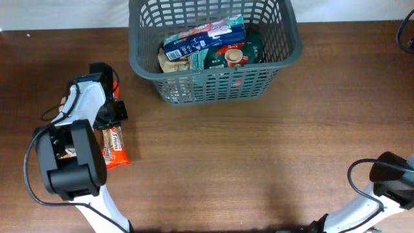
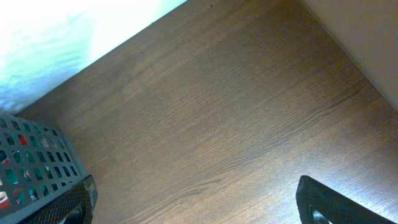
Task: Pack container
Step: 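Lower the left gripper onto the spaghetti pack and grasp it, then carry the spaghetti pack with the left gripper and release it into the basket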
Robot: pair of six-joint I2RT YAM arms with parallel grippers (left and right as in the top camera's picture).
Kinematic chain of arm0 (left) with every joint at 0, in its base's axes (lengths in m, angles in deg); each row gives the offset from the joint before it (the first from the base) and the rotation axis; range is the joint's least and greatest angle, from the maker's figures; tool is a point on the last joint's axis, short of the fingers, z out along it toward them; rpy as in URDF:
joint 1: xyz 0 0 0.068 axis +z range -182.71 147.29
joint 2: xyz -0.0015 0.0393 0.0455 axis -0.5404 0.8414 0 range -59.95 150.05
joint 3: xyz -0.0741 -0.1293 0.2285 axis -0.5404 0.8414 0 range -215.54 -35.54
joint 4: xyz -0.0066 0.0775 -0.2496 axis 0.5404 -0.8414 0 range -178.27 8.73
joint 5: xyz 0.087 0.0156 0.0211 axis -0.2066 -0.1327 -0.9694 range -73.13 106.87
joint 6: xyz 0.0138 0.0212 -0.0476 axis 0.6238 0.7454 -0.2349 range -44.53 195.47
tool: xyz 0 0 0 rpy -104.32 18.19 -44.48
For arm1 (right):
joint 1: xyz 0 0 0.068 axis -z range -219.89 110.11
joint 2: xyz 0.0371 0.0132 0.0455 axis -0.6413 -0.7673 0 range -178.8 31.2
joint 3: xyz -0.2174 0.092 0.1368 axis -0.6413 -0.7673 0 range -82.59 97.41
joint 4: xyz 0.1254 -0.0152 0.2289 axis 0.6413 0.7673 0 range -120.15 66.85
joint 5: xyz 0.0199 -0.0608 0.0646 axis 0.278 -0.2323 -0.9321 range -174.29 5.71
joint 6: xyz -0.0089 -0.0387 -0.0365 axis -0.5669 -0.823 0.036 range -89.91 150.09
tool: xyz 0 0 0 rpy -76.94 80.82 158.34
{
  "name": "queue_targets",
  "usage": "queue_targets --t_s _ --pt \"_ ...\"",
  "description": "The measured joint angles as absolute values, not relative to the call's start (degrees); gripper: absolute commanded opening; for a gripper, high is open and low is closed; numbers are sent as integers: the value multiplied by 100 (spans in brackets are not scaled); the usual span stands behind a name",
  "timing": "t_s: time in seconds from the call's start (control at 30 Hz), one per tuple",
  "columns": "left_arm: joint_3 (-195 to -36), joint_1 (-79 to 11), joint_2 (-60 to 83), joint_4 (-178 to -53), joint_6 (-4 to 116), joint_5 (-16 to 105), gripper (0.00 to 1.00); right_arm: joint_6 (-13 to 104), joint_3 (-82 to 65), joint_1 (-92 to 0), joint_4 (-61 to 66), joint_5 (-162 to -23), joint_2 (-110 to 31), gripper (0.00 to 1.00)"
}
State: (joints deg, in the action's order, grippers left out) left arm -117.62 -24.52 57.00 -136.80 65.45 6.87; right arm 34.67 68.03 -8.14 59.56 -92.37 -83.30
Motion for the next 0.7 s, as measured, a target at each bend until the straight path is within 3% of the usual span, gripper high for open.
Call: queue_targets --t_s 0.43,0.7 --pt "-13535 -2431 5741 -14996 6857 1060 2 3465 6803 -814 5956 -9237 -8330 99" --pt "-15487 -2437 4391 -15068 7426 1098 2 3467 6803 -814 5956 -9237 -8330 99"
